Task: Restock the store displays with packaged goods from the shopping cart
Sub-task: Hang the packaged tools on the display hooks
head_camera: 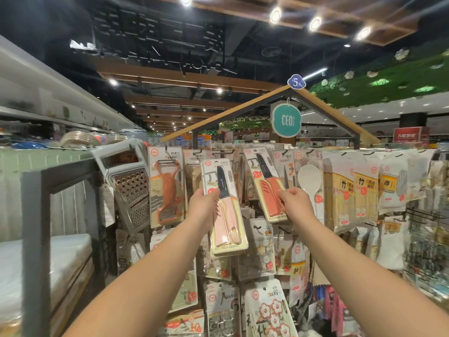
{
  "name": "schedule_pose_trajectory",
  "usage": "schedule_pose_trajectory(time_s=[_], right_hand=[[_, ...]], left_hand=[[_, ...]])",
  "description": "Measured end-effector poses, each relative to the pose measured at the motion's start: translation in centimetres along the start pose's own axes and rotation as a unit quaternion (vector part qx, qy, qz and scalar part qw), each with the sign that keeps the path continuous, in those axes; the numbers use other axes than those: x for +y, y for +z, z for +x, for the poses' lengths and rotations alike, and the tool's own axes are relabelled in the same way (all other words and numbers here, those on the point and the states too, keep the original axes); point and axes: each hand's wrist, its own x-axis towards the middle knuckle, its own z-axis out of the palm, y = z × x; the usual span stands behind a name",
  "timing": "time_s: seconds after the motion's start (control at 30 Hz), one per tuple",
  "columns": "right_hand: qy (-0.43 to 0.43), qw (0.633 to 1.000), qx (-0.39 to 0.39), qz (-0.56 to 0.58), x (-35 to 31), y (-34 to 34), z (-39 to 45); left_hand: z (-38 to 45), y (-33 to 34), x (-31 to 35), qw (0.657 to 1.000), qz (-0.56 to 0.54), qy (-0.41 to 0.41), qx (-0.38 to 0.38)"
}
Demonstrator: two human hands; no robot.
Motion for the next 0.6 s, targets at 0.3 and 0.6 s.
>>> schedule_pose_trajectory(time_s=[0.3,0.6], right_hand=[[-0.003,1.000,0.013,-0.008,-0.7,0.0,0.3],[0.063,0.988,-0.096,-0.101,-1.8,1.9,-0.6]], left_hand=[[0.0,-0.9,0.1,1.000,-0.002,0.009,-0.001],[-0.3,0.4,0.4,0.999,-0.030,-0.003,-0.023]])
